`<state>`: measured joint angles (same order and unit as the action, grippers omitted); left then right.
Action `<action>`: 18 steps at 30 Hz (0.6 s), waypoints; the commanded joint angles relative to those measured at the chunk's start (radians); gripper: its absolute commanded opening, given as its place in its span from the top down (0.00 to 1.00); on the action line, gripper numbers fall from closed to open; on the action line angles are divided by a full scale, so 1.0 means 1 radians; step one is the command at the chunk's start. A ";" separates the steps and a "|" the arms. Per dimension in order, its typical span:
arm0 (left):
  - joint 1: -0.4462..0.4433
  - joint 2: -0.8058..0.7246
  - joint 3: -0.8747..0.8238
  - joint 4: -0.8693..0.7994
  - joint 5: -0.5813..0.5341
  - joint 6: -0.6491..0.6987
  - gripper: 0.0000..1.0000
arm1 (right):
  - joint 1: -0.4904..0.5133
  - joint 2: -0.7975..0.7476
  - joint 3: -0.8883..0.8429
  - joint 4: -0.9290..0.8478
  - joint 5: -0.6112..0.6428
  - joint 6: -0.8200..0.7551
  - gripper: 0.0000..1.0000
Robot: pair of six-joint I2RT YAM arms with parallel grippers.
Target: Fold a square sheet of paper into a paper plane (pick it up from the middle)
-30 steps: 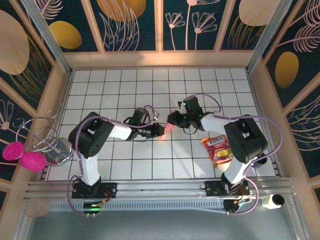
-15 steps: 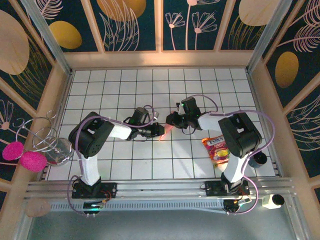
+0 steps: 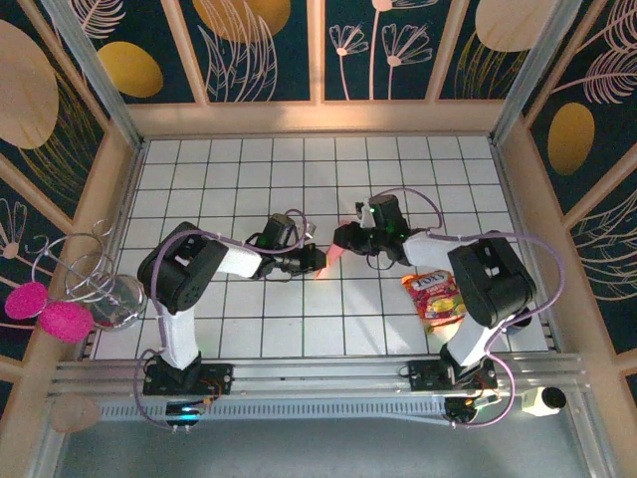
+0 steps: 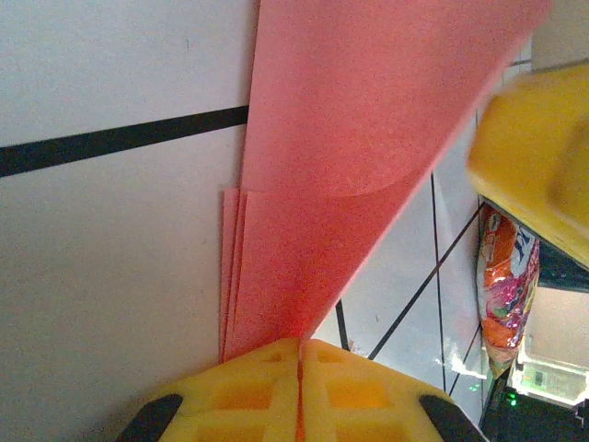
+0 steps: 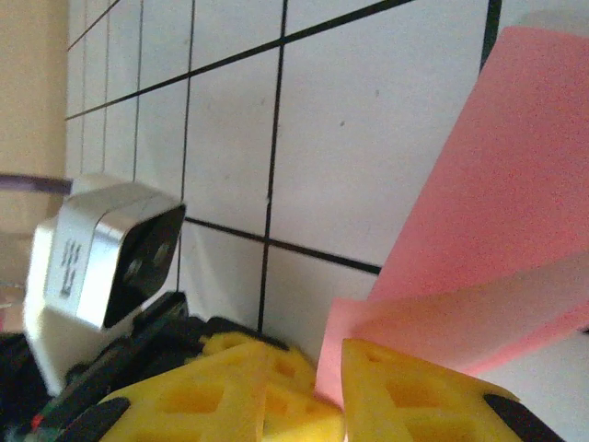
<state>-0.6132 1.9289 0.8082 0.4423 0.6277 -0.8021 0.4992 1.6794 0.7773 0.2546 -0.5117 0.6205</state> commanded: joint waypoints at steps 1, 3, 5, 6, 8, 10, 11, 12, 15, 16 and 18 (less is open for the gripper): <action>0.001 0.056 -0.024 -0.052 -0.029 -0.020 0.92 | -0.002 -0.014 -0.046 0.071 -0.034 0.005 0.73; 0.002 0.056 -0.024 -0.050 -0.027 -0.023 0.92 | -0.001 0.007 -0.047 0.083 -0.038 0.008 0.74; 0.002 0.056 -0.022 -0.050 -0.026 -0.024 0.92 | 0.002 0.028 -0.036 0.093 -0.045 0.009 0.74; 0.002 0.056 -0.021 -0.050 -0.024 -0.025 0.92 | 0.005 0.038 -0.027 0.095 -0.048 0.007 0.74; 0.003 0.056 -0.020 -0.050 -0.021 -0.026 0.92 | 0.009 0.055 -0.011 0.095 -0.049 0.003 0.74; 0.002 0.055 -0.019 -0.050 -0.021 -0.026 0.92 | 0.009 0.074 0.010 0.090 -0.047 -0.002 0.75; 0.003 0.054 -0.018 -0.050 -0.020 -0.026 0.92 | 0.007 0.086 0.018 0.085 -0.045 -0.005 0.74; 0.002 0.055 -0.018 -0.050 -0.021 -0.026 0.92 | 0.007 0.097 0.026 0.083 -0.045 -0.007 0.75; 0.001 0.052 -0.017 -0.050 -0.019 -0.029 0.91 | 0.007 0.122 0.041 0.081 -0.044 -0.008 0.75; 0.003 0.051 -0.018 -0.051 -0.019 -0.029 0.91 | 0.008 0.128 0.045 0.081 -0.043 -0.008 0.75; 0.003 0.050 -0.018 -0.053 -0.019 -0.027 0.90 | 0.007 0.137 0.052 0.081 -0.038 -0.007 0.75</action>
<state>-0.6102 1.9312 0.8082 0.4484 0.6353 -0.8253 0.5011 1.7969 0.7982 0.3126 -0.5476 0.6266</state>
